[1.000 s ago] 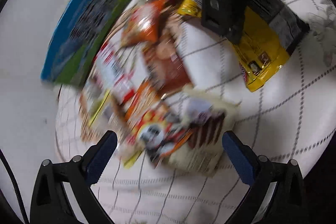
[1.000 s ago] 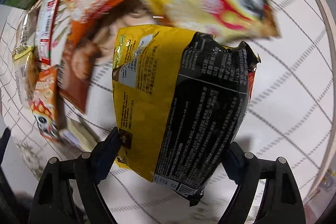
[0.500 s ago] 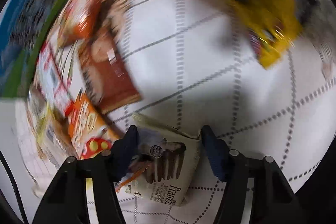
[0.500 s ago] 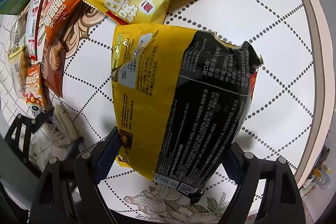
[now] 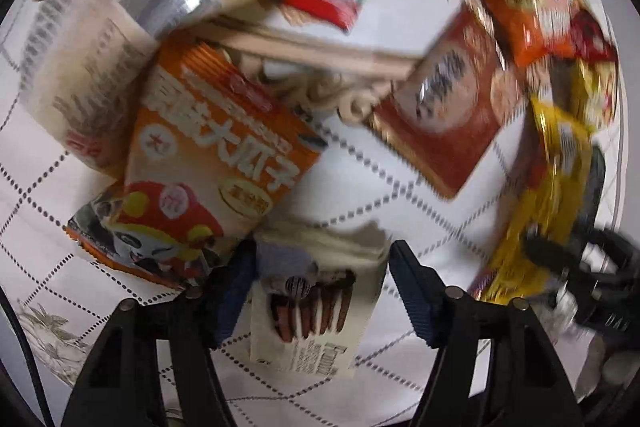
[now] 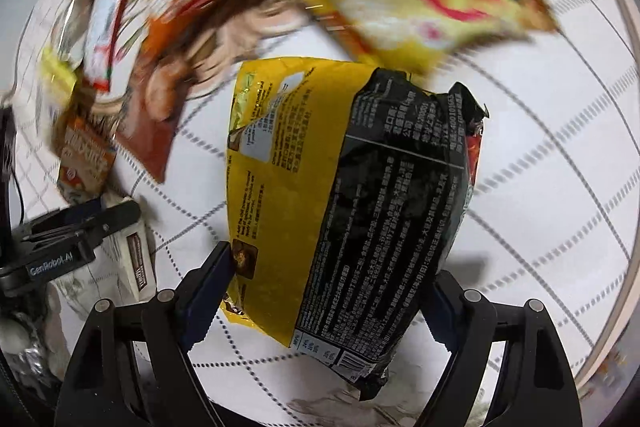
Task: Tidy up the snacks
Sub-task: 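Grasp the Franzzi biscuit pack with left tool while right tool grasps yellow-black bag, then carry both packs into the cardboard box and open both tools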
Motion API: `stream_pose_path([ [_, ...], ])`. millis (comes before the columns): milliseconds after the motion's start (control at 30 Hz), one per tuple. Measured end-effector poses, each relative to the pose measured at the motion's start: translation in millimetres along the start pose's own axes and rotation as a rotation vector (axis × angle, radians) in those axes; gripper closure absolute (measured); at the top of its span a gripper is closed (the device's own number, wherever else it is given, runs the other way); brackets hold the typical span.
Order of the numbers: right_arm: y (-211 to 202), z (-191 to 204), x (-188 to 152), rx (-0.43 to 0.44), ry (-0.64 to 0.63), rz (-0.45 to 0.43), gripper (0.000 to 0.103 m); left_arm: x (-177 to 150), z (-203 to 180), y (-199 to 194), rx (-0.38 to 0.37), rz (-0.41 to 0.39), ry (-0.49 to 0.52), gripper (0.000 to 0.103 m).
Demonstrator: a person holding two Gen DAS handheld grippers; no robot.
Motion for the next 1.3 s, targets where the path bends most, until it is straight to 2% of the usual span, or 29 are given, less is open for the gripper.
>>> stream_pose_path([
  [100,-12,14,-2,-0.004,-0.006,-0.005,0.014,-18,-14,16,0.043,0.047,0.100,0.037],
  [167,-22,9,-5,-0.005,0.008,-0.023,0.010,-27,-18,26,0.050,0.081,0.146,0.037],
  [200,-23,7,-11,0.000,0.020,-0.037,0.006,-33,-21,31,0.055,0.092,0.159,0.037],
  [267,-27,8,-13,0.009,0.047,-0.050,0.005,-49,-30,40,0.064,0.077,0.161,0.037],
  [333,-22,4,-17,0.005,0.079,-0.051,0.005,-56,-31,41,0.071,0.036,0.133,0.039],
  [367,-19,3,-19,-0.001,0.095,-0.052,0.005,-58,-27,40,0.072,0.016,0.114,0.046],
  [400,-20,8,-18,-0.009,0.104,-0.050,0.005,-62,-20,39,0.072,-0.006,0.089,0.046],
  [500,-12,20,13,-0.044,0.158,-0.015,0.005,-66,-17,31,0.070,-0.057,0.012,0.046],
  [567,-6,31,9,-0.088,0.160,-0.021,0.006,-71,-16,32,0.076,-0.076,-0.015,0.047],
  [600,-3,41,5,-0.117,0.160,-0.029,0.010,-70,-19,30,0.082,-0.082,-0.022,0.047],
  [733,7,62,-11,-0.147,0.156,-0.065,0.014,-84,-19,27,0.092,-0.111,-0.041,0.047],
  [800,-1,74,-13,-0.145,0.145,-0.076,0.014,-92,-39,17,0.081,-0.119,-0.043,0.047],
  [867,-8,83,-28,-0.145,0.130,-0.080,0.014,-105,-39,11,0.068,-0.119,-0.039,0.047],
  [900,-27,95,-29,-0.144,0.124,-0.083,0.014,-112,-36,10,0.053,-0.121,-0.038,0.047],
  [967,-29,111,-49,-0.134,0.116,-0.100,0.014,-127,-32,5,0.026,-0.128,-0.032,0.047],
  [1167,-65,137,-89,-0.061,0.095,-0.182,0.014,-167,-33,-42,-0.021,-0.243,-0.005,0.047],
  [1300,-106,139,-104,0.002,0.072,-0.234,0.014,-172,-36,-93,-0.080,-0.319,-0.016,0.047],
])
Point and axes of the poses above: each gripper's, at about its wrist camera, not at the fingertips, and y roughly the way its jaws point, z to its left, x to its top, the point moved 1 cm from there along y, roughly the way its jaws point, and after that the axes turned 1 degree about z, right-handed, at the moved point
